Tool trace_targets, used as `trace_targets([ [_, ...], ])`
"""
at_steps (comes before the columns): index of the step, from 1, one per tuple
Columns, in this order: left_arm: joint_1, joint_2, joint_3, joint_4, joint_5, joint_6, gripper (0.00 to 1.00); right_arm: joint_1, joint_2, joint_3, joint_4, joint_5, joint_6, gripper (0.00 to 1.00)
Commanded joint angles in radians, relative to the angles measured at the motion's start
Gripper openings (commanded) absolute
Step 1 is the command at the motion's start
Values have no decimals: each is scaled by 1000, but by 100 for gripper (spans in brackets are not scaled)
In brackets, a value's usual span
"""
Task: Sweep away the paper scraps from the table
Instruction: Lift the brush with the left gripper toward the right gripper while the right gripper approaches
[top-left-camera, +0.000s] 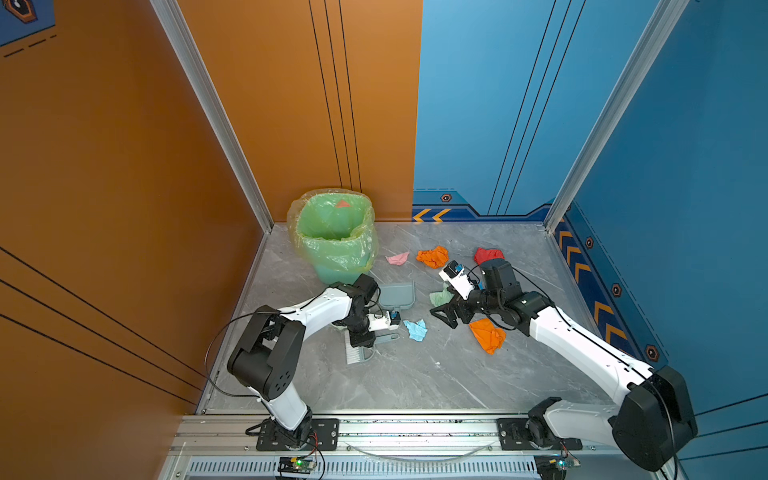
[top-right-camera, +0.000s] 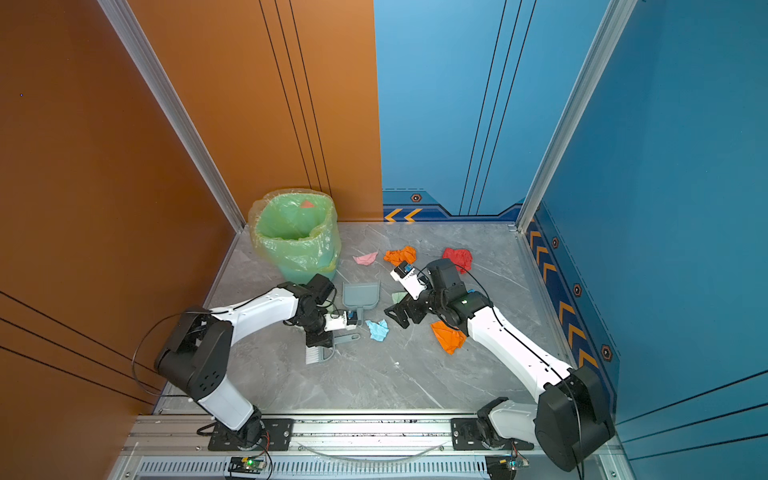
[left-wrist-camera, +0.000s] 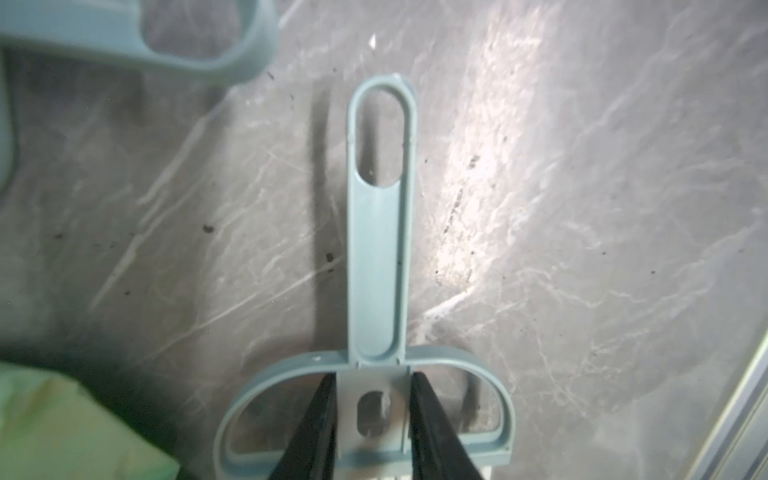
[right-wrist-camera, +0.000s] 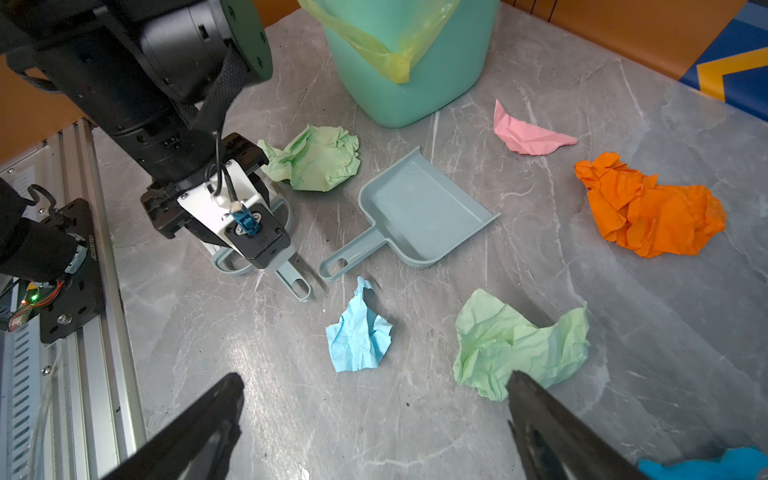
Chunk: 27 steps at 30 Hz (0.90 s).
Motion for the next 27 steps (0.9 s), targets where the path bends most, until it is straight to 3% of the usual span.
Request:
trace_targets([
  [1,-4,-59,15,-26,66,1,27,-5,18,59,-90,-69,-40,100],
  [9,-4,-165,12,-8,150,5,27,-11,53,135,-201,-174,-112,100],
  [18,-3,-254,15,9,240,5,27,-10,99,198,-202,-282,-138,100],
  [27,13,-271,12,56,333,14,28,18,129,208,-145,-271,-120,100],
])
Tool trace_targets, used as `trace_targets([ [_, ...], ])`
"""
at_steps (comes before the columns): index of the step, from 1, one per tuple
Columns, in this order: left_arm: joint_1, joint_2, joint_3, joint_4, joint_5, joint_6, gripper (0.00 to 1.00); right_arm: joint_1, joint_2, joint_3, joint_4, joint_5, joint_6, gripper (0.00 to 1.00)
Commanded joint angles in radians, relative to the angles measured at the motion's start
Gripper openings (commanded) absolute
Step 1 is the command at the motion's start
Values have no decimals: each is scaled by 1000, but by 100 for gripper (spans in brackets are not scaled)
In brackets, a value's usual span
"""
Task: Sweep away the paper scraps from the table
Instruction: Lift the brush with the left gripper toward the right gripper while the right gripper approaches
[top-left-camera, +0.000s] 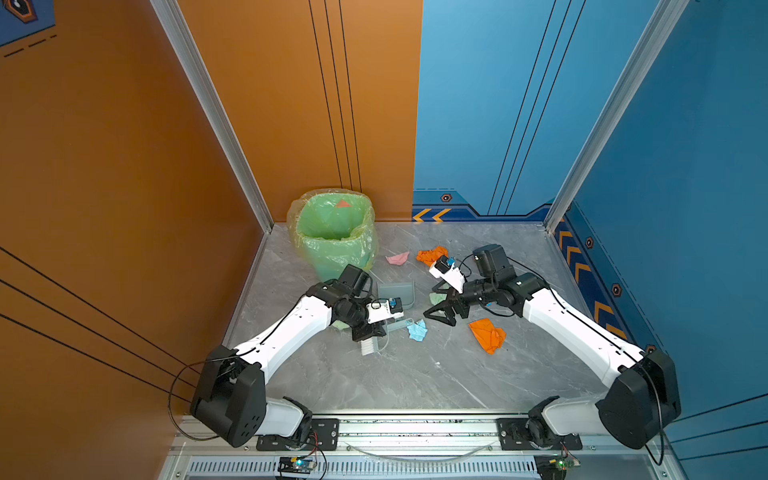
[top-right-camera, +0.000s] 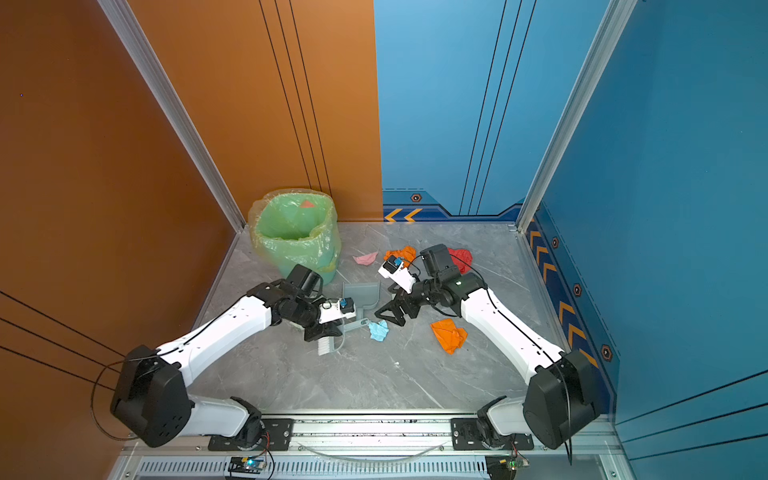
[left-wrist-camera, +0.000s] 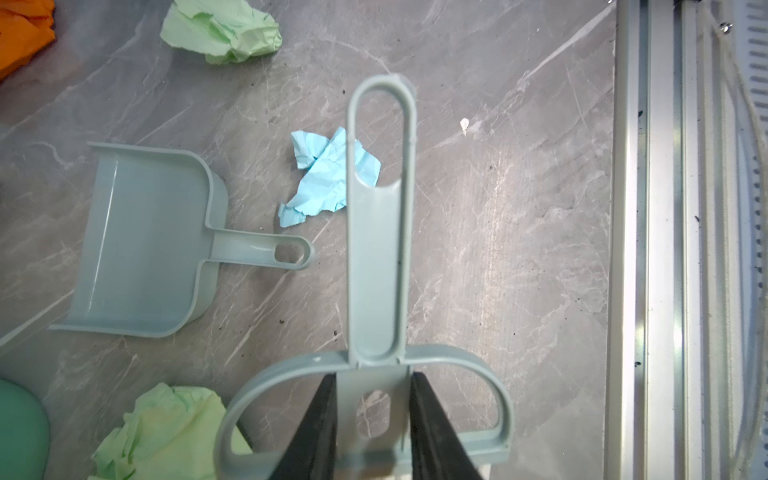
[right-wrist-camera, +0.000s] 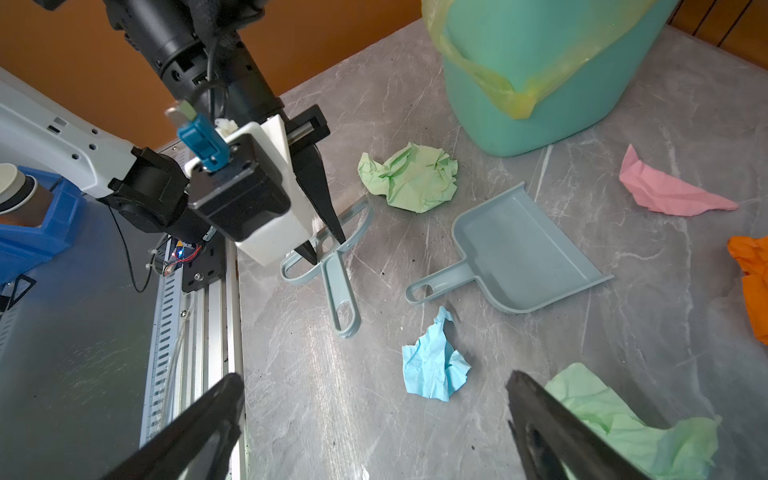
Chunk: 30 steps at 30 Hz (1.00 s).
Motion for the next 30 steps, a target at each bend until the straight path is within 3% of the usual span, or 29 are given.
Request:
trace_targets([
  [1,9,-19,15,19,89,8,28,18,18,20,31,-2,-2,100],
  [30,26,2,1,158,297,11,27,84,67,49,67,-65,-17,100],
])
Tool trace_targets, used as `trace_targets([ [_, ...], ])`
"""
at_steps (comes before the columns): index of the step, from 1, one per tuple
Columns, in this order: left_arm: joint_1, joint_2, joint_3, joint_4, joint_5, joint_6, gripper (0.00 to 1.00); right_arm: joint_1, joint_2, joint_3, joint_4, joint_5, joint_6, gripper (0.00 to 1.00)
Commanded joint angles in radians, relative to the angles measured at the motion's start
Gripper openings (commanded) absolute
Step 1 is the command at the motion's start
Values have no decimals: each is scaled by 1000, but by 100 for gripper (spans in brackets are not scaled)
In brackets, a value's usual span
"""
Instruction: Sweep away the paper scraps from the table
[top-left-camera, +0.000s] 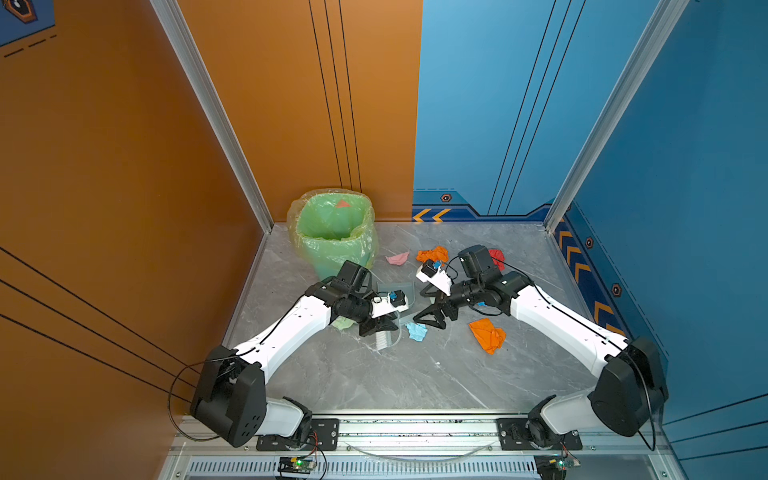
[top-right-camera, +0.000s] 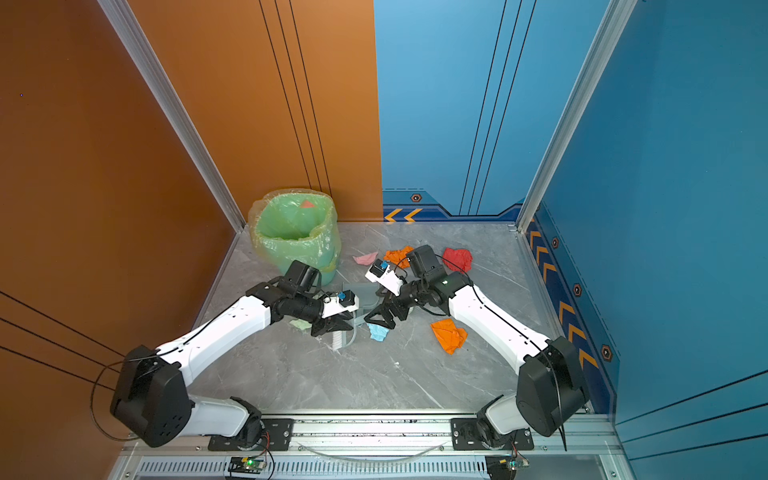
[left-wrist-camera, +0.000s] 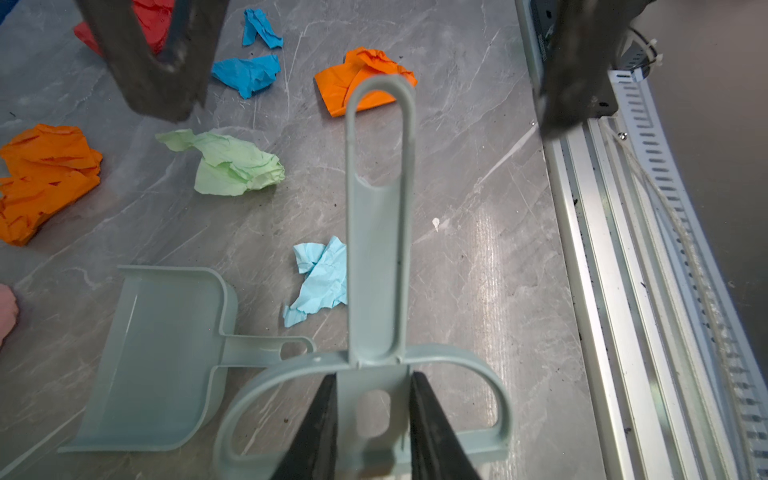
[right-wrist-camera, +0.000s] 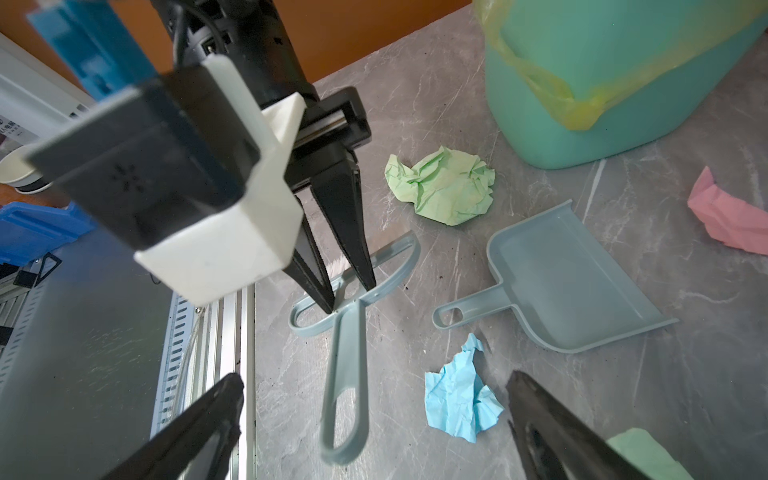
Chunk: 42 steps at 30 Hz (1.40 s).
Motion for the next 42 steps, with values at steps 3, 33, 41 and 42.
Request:
trace_targets([
  [3,24,4,-2,40,115,10,27,8,-6,0,57,-57,-24,100],
  [33,115,53,5,64,418,0,28,40,42,-21,205,-92,-83,97],
  [41,118,62,7,64,434,-16,28,61,70,-10,244,-102,-65,93],
  [42,117,61,4,64,435,-17,28,65,73,-8,243,-102,-66,92],
])
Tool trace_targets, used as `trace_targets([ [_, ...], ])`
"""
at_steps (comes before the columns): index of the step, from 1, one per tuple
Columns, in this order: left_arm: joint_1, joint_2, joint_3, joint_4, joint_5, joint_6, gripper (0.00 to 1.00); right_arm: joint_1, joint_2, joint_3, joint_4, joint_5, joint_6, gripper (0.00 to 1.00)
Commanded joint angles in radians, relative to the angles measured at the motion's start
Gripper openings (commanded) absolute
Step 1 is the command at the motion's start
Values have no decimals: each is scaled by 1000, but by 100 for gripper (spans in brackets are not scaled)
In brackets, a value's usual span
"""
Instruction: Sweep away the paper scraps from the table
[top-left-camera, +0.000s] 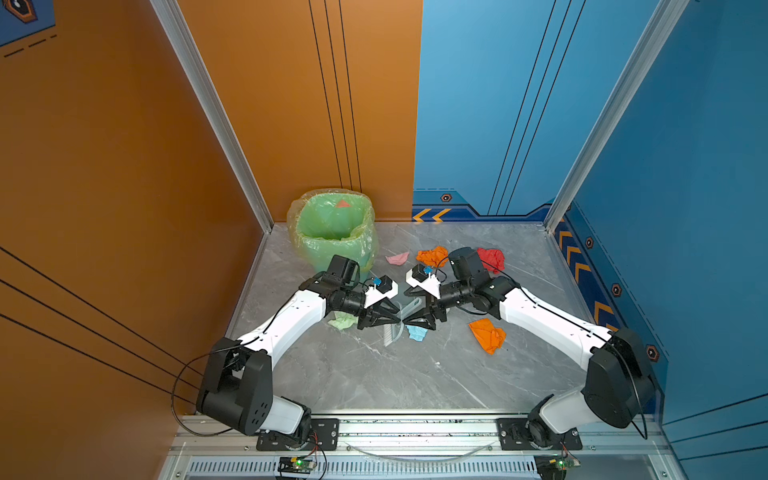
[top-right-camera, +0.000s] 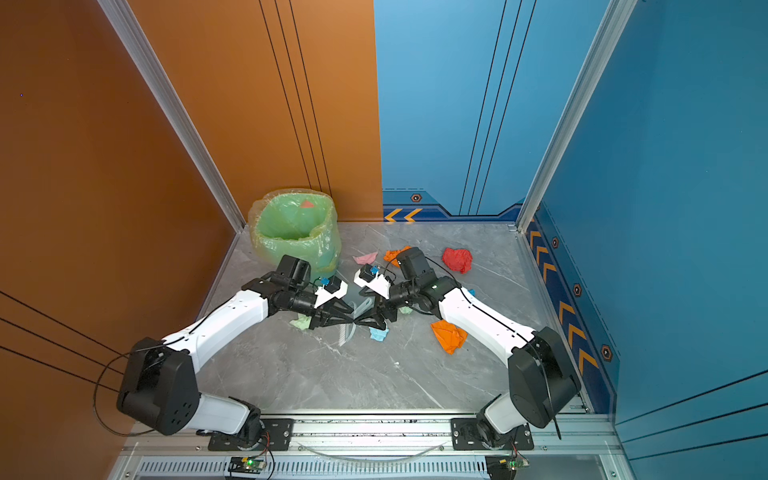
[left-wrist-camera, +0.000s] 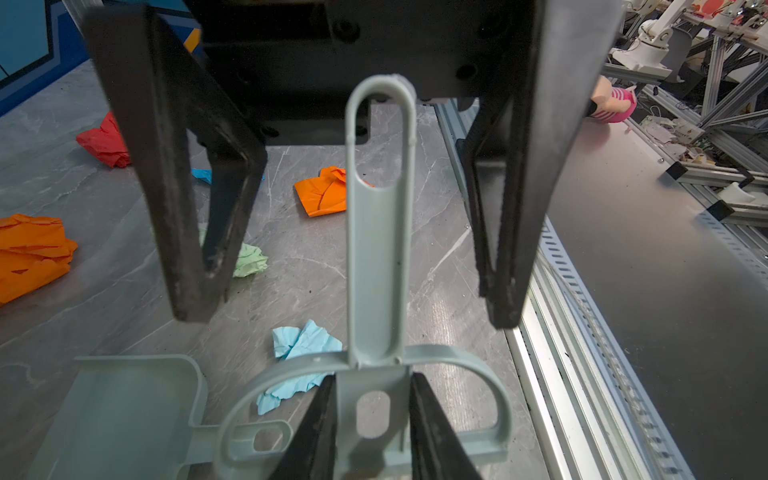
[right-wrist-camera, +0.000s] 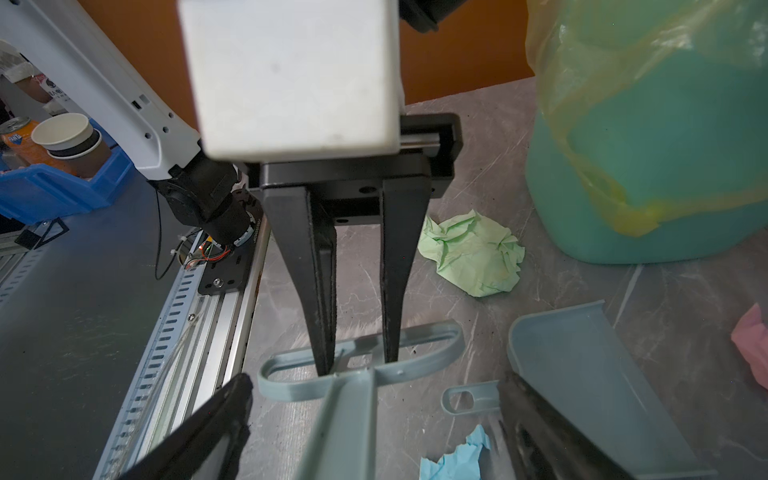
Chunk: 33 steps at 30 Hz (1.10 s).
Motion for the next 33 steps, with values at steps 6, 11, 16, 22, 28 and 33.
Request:
trace_targets([
  [6,6,-1,-3,1,77,0,28,23,19,32,30,-13,-2,91],
  [11,7,4,-6,0,87,-1,28,25,18,31,36,-15,-1,87],
  [16,8,9,-6,1,95,-4,28,25,18,36,41,-14,-1,81],
  [22,12,15,-8,1,103,-7,28,26,25,38,57,-15,8,75],
  [28,18,14,-9,1,117,-9,28,26,25,39,49,-13,-1,72],
  [33,18,16,-9,1,123,-12,28,28,24,42,32,-17,-15,71],
])
